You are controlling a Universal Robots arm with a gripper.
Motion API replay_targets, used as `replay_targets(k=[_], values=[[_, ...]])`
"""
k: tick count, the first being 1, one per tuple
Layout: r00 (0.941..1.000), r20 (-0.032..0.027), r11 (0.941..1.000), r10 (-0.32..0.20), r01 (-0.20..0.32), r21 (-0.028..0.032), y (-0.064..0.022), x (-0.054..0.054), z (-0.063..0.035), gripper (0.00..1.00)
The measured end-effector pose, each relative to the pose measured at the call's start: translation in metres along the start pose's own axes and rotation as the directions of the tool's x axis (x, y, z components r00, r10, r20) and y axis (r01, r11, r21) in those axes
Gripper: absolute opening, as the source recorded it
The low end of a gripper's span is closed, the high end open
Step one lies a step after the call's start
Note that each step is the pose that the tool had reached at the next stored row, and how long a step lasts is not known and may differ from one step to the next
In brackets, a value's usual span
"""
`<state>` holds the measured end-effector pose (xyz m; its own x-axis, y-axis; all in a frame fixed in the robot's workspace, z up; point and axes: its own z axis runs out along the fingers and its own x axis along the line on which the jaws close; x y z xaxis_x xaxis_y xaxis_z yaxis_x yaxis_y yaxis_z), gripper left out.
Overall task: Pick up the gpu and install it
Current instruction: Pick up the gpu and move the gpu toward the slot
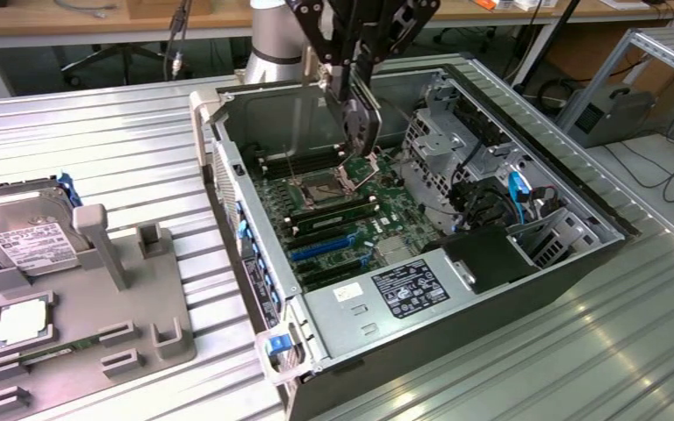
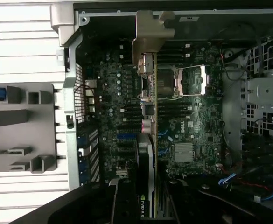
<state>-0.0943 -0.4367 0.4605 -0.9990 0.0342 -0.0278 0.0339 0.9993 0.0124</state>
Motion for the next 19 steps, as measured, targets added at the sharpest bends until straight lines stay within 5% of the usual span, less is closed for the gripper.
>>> replay_targets(k=[19], values=[[1.0000, -0.0003, 1.0000, -0.002, 0.002, -0.0080, 0.0048, -0.065, 0.0019, 0.27]])
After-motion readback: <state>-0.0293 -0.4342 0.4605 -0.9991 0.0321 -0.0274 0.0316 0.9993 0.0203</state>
